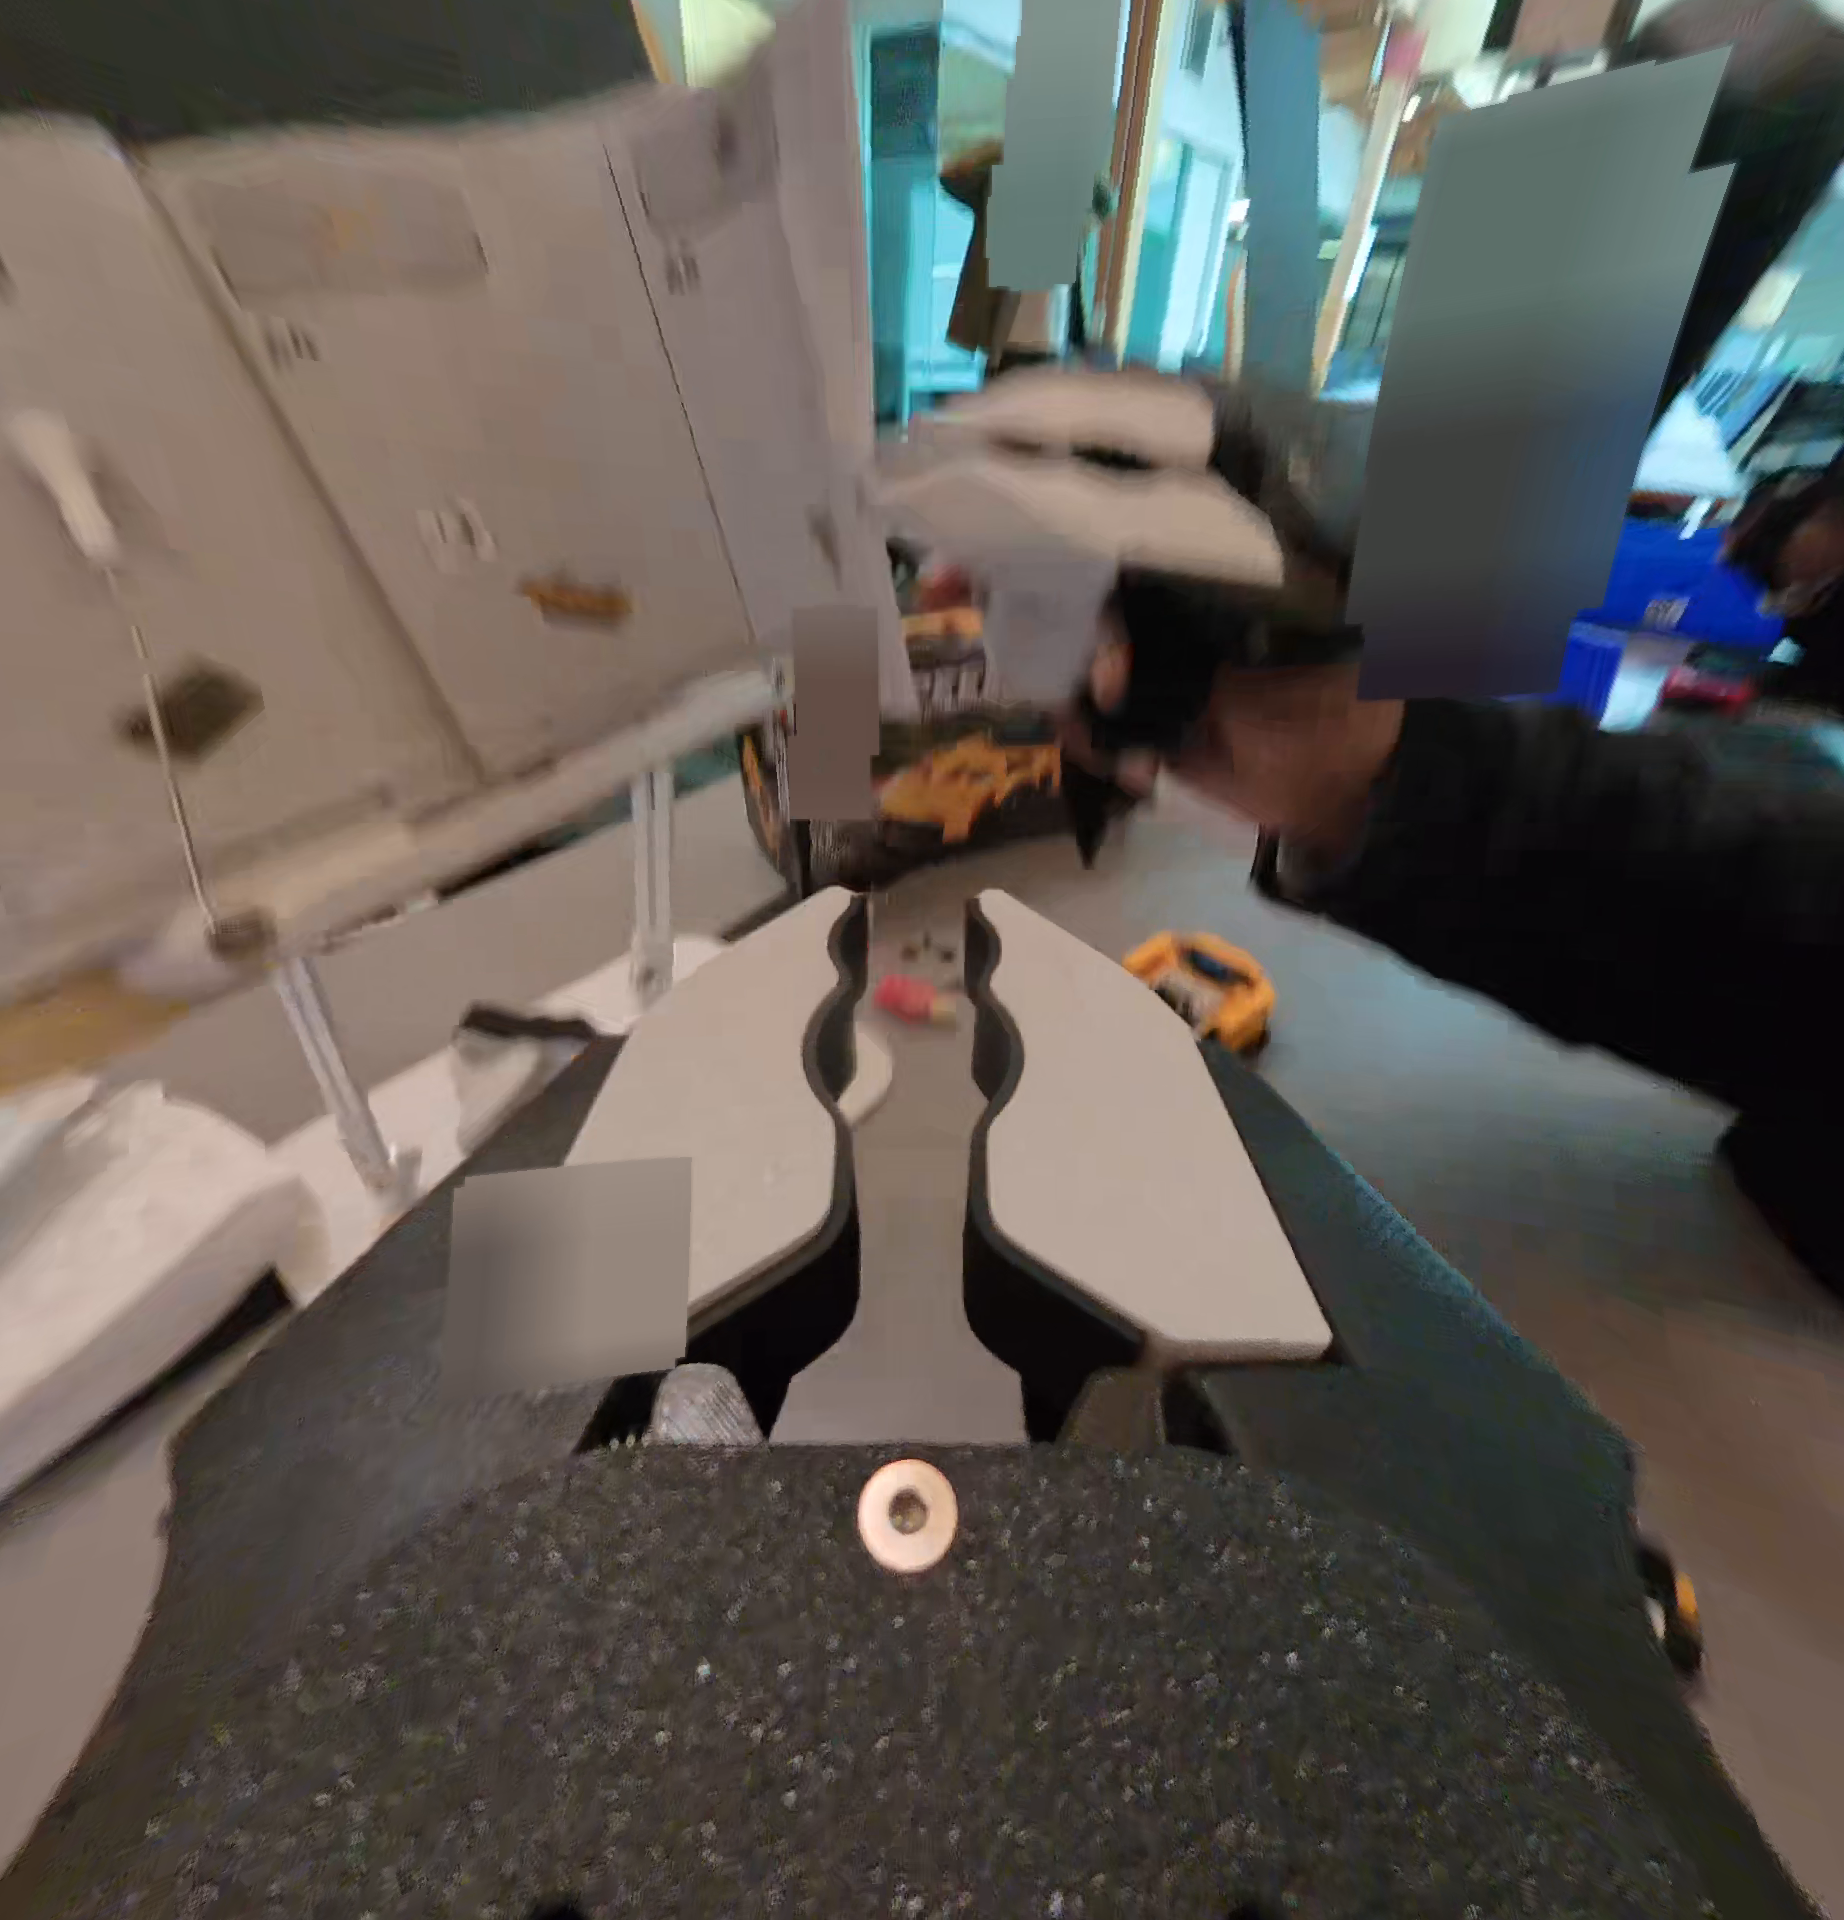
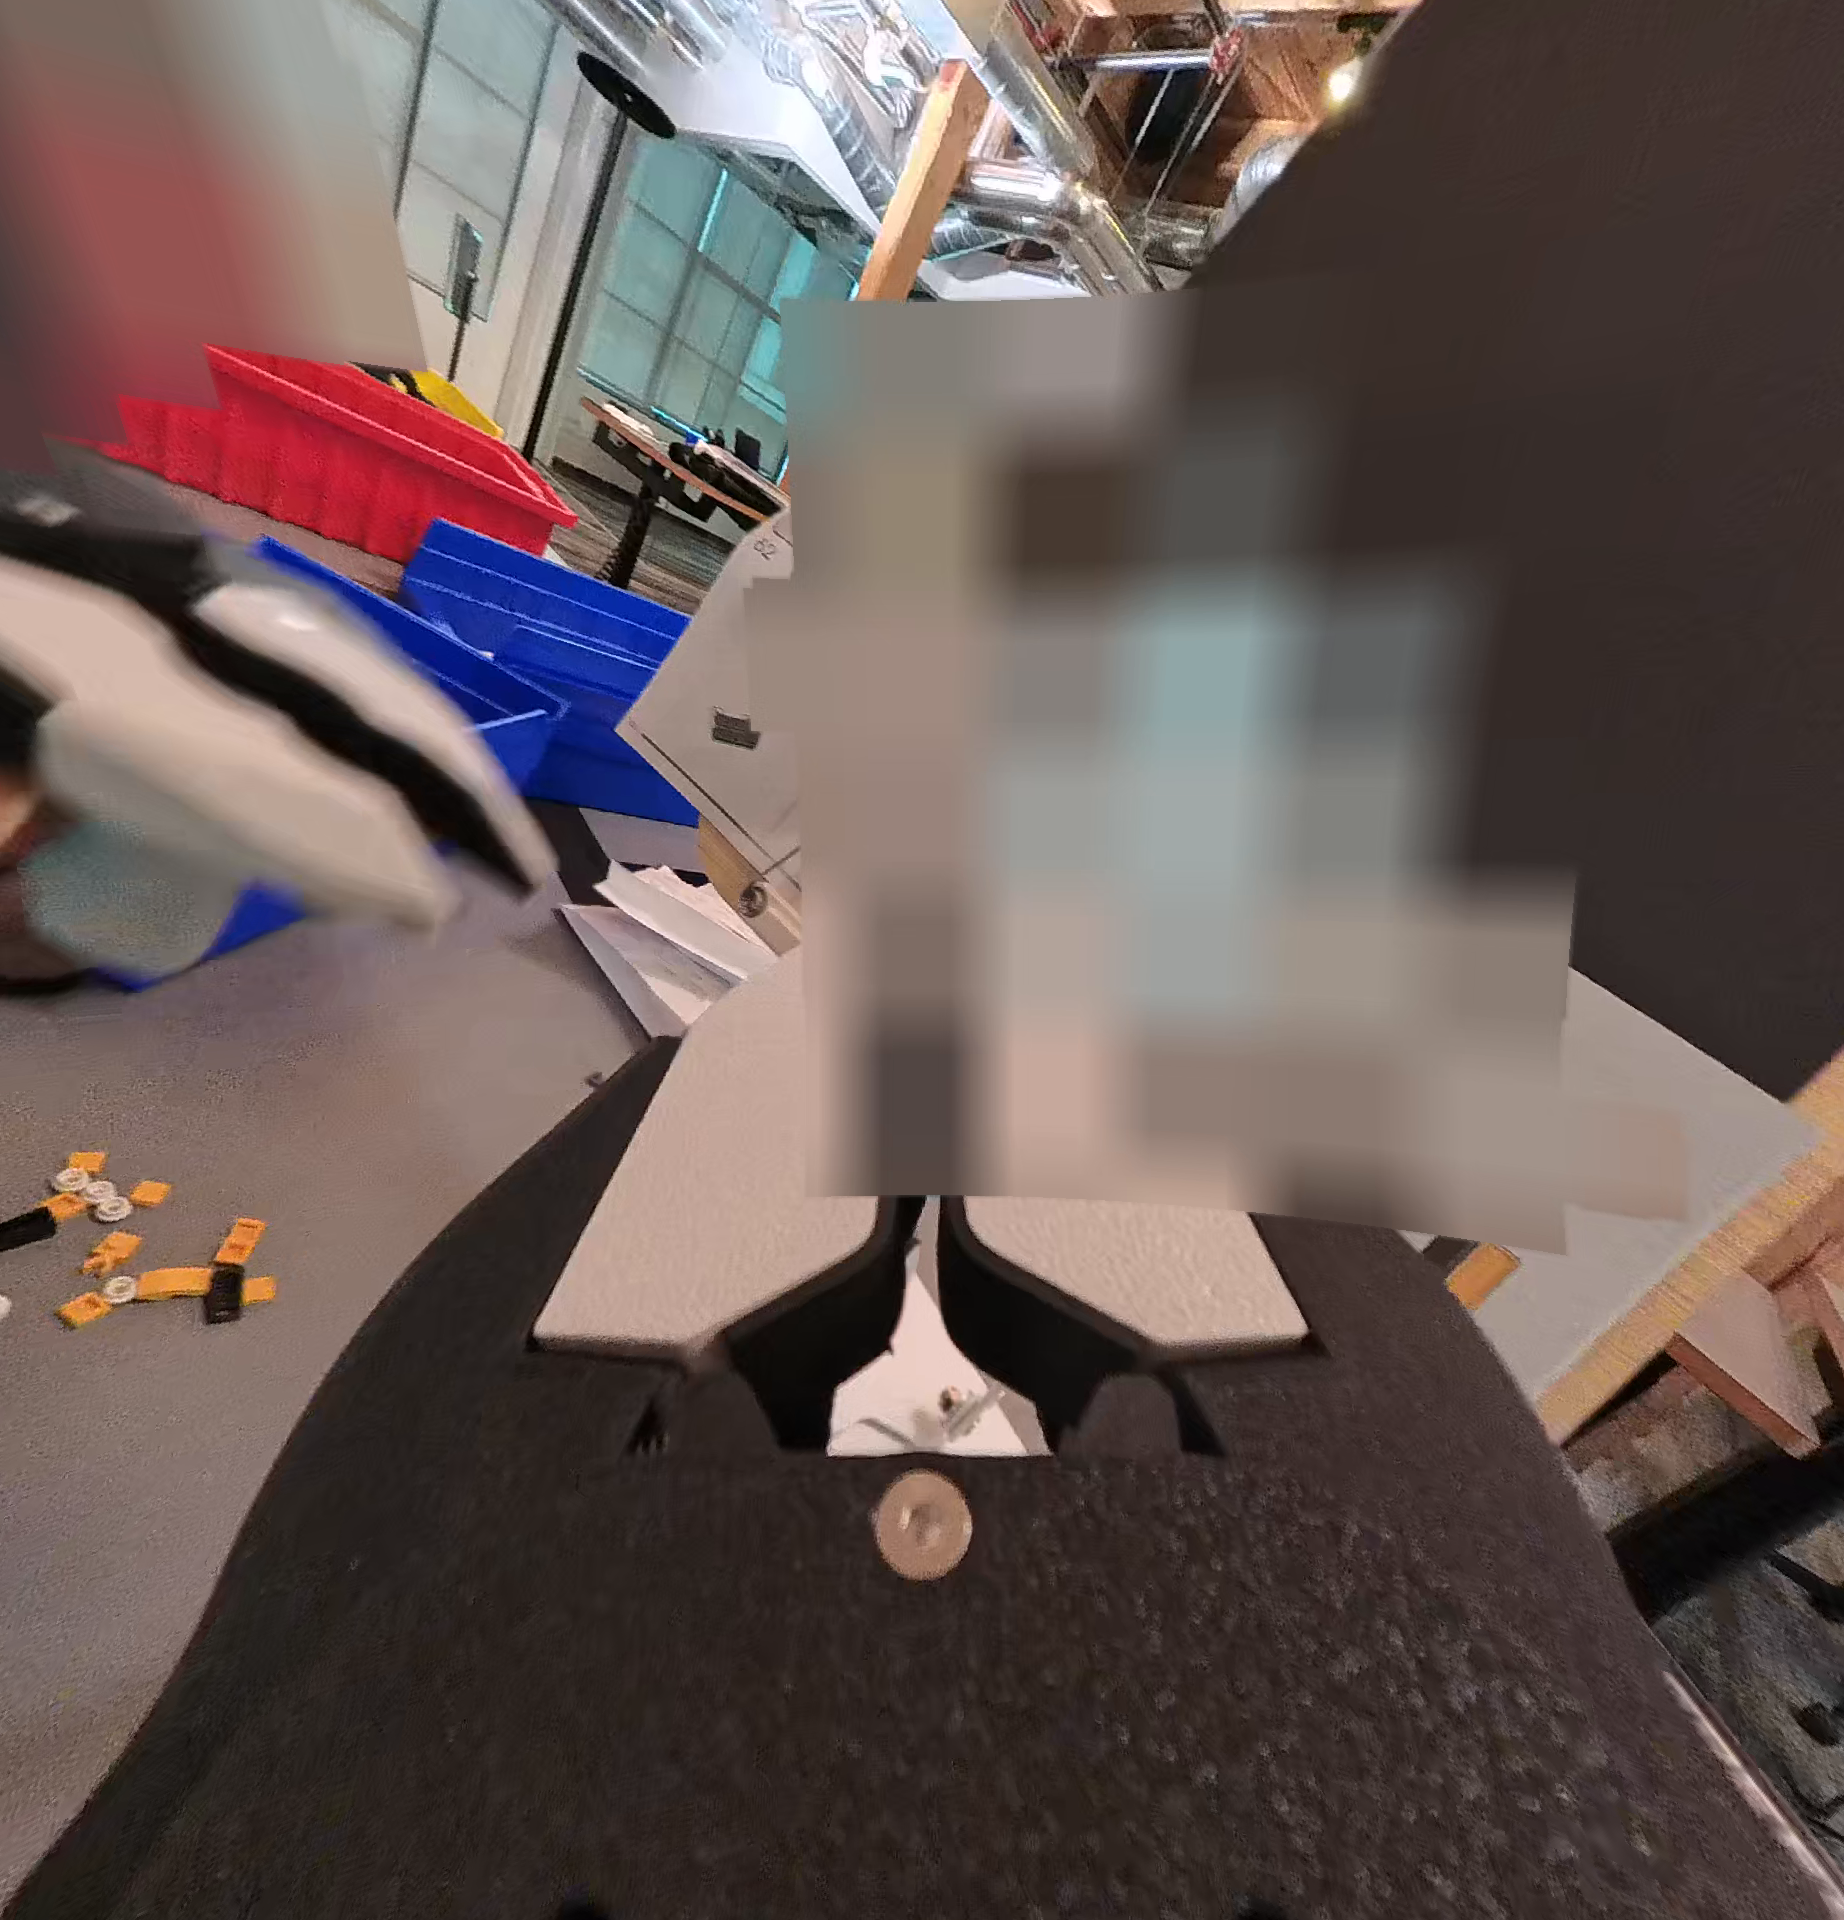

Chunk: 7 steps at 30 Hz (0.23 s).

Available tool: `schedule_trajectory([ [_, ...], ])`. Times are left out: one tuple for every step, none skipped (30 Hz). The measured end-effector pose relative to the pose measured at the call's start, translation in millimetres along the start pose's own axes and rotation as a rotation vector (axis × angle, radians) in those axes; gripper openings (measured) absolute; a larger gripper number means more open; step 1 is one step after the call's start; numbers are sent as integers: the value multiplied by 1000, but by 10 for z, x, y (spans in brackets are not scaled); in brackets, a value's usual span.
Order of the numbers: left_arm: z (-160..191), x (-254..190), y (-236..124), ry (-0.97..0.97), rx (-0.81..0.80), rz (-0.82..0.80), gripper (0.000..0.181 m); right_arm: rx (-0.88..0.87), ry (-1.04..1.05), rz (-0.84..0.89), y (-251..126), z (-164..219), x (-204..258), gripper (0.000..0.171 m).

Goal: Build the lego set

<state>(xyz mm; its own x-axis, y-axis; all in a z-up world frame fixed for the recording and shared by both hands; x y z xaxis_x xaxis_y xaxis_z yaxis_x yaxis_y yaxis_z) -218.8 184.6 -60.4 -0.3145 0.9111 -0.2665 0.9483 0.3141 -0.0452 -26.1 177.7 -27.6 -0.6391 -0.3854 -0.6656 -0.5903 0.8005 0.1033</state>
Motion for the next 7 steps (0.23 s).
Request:
schedule_trajectory([
  [-161, -7, 63, -13, -33, 26, 19, -3, -2, -6, -2, -13, 20, 0],
  [-312, -17, 131, -22, -59, 51, 20, -7, -3, -12, -6, -24, 40, 0],
  [-445, -27, 207, -29, -75, 72, 22, -8, -3, -19, -11, -32, 55, 0],
  [-559, -41, 281, -35, -86, 94, 24, -10, -4, -24, -17, -38, 70, 0],
  [-652, -57, 354, -39, -94, 114, 25, -11, -6, -28, -24, -45, 81, 0],
  [-724, -69, 422, -40, -100, 127, 25, -12, -10, -31, -31, -50, 92, 0],
  [-773, -74, 485, -34, -100, 127, 25, -13, -15, -32, -37, -55, 101, 0],
])
Point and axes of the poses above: each gripper's, where its closed fingertips meet, y out along the fingers, z out of its underside, x = y × z across the jaws, the point moved 9 cm from there along -y, back along the fingers, and after that the axes turned 13 degrees about -y, right-handed, at the moved point
